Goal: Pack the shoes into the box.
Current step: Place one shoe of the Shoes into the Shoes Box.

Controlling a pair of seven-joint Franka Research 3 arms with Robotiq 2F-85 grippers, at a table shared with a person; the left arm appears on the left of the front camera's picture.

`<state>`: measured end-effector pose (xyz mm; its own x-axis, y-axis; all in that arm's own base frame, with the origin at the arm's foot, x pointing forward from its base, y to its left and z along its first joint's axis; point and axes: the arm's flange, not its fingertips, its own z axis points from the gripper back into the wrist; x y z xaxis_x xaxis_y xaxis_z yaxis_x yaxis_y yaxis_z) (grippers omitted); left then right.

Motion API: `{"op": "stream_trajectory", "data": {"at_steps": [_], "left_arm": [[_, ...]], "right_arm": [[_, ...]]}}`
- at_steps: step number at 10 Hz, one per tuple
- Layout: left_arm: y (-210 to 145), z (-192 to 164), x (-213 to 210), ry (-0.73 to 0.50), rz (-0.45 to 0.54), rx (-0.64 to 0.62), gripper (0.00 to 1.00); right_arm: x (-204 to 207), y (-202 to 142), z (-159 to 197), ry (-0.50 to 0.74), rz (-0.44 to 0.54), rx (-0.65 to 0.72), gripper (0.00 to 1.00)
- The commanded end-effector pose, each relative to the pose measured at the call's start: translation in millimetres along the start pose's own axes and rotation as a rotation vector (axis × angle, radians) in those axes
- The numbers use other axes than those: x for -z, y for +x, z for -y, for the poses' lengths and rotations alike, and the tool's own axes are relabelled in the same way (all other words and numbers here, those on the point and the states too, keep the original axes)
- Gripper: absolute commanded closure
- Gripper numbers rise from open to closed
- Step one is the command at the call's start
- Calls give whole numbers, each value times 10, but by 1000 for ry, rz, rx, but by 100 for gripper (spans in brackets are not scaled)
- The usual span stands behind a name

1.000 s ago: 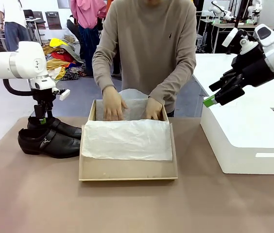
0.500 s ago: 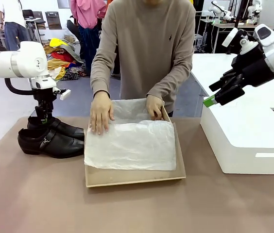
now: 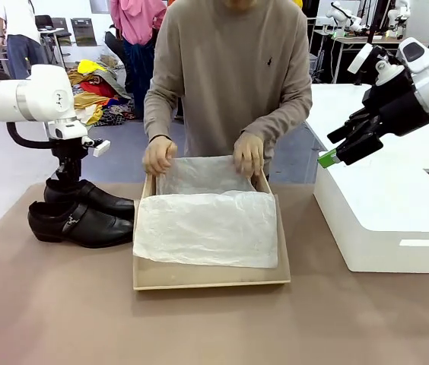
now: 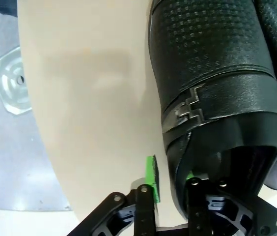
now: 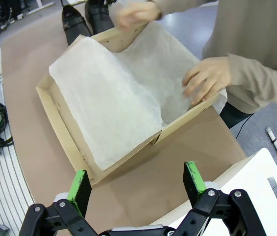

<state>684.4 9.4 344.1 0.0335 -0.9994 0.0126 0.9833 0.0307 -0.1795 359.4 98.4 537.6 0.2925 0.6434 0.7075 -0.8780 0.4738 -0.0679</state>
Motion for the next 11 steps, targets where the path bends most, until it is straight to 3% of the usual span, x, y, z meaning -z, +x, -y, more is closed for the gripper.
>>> {"op": "stream_trajectory", "data": {"at_steps": [1,6,11], "left_arm": [[-34,-32,-37,2,1,8,100],[-62,82,-104,37,-42,-12,100],[-162,237,-453,128,-4,-93,100]], "right_arm": [[14,-1,25,12,19,-11,0],[14,-1,25,12,19,-11,0],[14,-1,25,12,19,-11,0]]}}
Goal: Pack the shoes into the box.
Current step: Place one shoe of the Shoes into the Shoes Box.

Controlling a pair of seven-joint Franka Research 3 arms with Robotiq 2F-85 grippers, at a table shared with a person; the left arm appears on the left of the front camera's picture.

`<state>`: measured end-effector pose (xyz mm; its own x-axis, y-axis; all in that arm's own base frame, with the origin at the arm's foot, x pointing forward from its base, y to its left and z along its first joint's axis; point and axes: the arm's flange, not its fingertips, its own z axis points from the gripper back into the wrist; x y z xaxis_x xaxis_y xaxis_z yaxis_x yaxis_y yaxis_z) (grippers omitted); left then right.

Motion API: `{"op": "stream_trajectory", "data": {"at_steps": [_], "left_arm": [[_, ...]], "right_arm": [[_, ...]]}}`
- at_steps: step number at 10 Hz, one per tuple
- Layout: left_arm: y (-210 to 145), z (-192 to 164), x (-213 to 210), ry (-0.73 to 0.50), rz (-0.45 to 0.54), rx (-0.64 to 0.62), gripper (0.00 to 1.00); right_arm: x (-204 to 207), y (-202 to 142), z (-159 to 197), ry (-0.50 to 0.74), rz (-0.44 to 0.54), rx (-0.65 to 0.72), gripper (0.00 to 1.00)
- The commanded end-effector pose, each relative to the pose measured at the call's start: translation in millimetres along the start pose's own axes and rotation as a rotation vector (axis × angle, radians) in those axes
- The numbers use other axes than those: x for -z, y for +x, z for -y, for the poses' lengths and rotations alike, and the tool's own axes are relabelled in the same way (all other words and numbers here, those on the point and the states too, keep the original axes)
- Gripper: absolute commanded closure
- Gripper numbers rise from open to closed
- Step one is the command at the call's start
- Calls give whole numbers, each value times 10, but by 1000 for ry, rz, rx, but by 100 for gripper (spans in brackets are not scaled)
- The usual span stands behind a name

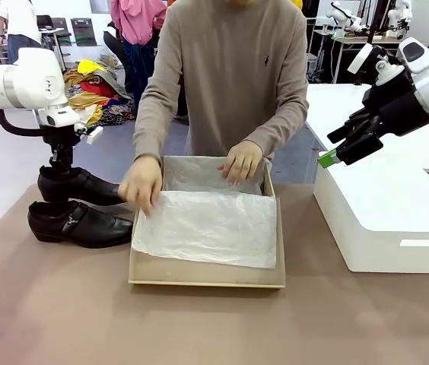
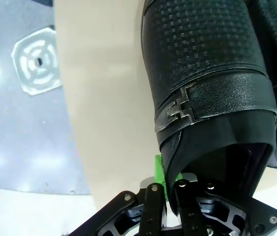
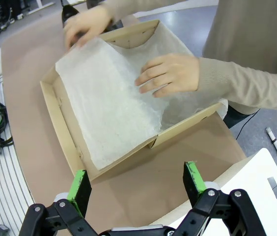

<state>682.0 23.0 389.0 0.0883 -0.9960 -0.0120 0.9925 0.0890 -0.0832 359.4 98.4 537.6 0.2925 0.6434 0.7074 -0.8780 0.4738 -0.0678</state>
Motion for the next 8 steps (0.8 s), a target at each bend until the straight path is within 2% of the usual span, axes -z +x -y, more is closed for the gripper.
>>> {"op": "stream_trajectory", "data": {"at_steps": [1,4,8], "left_arm": [[-104,134,-150,56,36,-76,100],[-307,126,-411,165,63,-100,100],[-437,233,-718,243,73,-18,100]], "right_arm": [[14,-1,25,12,19,-11,0],[14,-1,25,12,19,-11,0],[14,-1,25,12,19,-11,0]]}}
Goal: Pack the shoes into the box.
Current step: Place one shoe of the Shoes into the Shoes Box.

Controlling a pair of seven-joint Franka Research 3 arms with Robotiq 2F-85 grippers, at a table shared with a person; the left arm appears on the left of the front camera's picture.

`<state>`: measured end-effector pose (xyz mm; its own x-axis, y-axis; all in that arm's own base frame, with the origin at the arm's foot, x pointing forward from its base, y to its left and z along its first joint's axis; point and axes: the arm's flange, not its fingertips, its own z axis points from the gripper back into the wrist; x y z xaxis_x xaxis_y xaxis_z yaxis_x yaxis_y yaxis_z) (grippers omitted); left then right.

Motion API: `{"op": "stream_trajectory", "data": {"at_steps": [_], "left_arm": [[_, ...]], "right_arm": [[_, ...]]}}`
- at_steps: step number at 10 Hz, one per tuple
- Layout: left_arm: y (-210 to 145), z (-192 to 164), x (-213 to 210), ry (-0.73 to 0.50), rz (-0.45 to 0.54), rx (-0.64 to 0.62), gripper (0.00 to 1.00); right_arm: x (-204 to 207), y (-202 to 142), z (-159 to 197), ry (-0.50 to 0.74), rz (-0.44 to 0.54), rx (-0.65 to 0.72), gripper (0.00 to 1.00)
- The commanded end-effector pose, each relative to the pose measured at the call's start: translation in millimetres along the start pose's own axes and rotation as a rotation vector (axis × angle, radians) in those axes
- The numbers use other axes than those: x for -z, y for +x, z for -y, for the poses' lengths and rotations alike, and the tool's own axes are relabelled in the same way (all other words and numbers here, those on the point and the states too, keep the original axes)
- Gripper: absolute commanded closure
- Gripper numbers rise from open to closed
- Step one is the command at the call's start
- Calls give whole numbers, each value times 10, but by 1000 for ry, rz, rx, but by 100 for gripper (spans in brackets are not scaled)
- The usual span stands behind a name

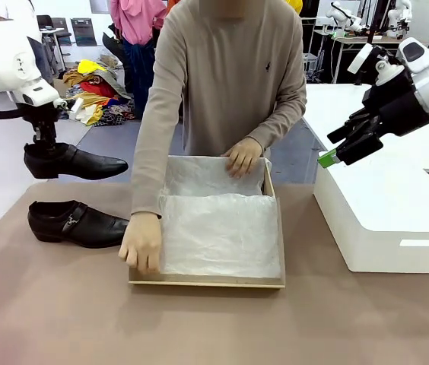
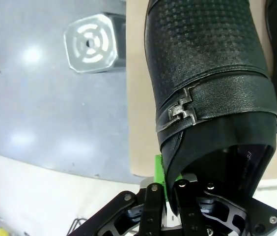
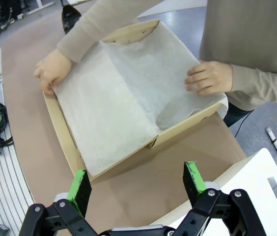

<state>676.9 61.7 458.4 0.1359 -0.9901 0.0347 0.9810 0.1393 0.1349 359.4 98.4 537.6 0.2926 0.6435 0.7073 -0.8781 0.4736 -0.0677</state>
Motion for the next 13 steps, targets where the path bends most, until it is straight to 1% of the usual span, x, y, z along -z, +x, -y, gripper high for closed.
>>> {"op": "stream_trajectory", "data": {"at_steps": [1,5,7,8,13], "left_arm": [[-61,184,-142,27,34,43,100],[-88,343,-339,40,33,58,100],[-88,409,-404,-46,58,41,100],[-39,262,-335,16,15,38,100],[-39,262,-335,16,15,38,100]], "right_arm": [[13,-1,25,12,19,-11,0],[13,-1,25,12,19,-11,0],[13,-1,25,12,19,-11,0],[13,-1,25,12,19,-11,0],[13,-1,25,12,19,-11,0]]}}
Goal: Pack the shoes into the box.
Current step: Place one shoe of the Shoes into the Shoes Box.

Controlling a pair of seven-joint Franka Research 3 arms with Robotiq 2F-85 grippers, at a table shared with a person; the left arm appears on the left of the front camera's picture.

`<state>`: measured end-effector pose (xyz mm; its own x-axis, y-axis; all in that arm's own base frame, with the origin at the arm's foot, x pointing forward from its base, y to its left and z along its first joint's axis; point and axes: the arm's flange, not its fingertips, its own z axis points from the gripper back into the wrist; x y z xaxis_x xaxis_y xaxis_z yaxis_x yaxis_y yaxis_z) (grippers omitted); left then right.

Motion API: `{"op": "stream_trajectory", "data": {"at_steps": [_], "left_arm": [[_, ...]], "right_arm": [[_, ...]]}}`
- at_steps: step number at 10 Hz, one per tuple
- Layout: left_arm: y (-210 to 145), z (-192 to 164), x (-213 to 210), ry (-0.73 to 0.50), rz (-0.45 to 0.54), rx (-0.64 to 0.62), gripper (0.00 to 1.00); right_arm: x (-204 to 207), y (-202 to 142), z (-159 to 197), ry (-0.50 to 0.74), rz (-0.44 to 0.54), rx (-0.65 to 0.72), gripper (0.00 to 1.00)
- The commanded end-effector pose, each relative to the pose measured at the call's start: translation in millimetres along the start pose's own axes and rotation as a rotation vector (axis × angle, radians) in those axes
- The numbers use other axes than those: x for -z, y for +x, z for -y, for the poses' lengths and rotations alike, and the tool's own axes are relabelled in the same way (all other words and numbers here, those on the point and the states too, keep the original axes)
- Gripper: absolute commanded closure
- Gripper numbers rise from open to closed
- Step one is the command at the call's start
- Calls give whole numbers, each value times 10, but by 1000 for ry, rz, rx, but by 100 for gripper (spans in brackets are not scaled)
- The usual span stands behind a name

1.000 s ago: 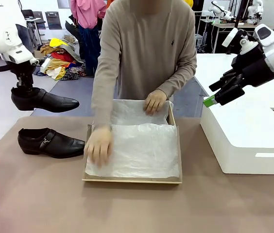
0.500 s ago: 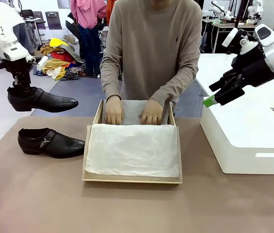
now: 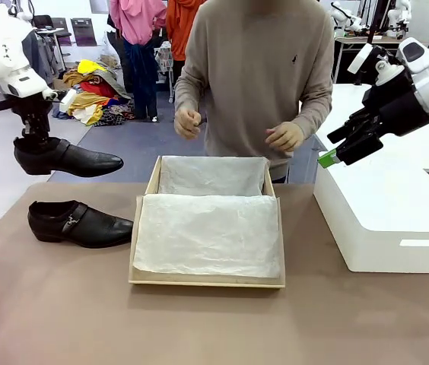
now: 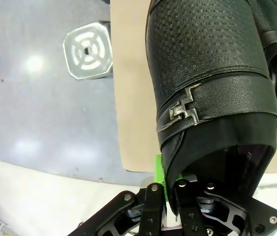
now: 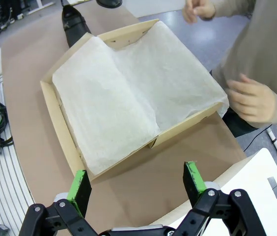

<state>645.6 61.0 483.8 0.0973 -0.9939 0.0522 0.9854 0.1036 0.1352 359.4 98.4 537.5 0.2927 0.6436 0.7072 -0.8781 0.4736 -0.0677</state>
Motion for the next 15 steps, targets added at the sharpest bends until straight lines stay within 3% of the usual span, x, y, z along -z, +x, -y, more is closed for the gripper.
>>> {"op": "stream_trajectory", "data": {"at_steps": [1,4,8,12,15], "left_arm": [[-13,-11,-41,17,-8,3,100],[13,71,-36,24,-18,3,100],[206,349,-492,34,-80,-50,100],[734,485,-845,33,-70,-74,100],[1218,514,-937,43,-60,1,100]], "right_arm": [[13,-1,25,12,19,-11,0],[13,-1,25,12,19,-11,0],[13,-1,25,12,19,-11,0],[13,-1,25,12,19,-11,0],[13,-1,25,12,19,-11,0]]}}
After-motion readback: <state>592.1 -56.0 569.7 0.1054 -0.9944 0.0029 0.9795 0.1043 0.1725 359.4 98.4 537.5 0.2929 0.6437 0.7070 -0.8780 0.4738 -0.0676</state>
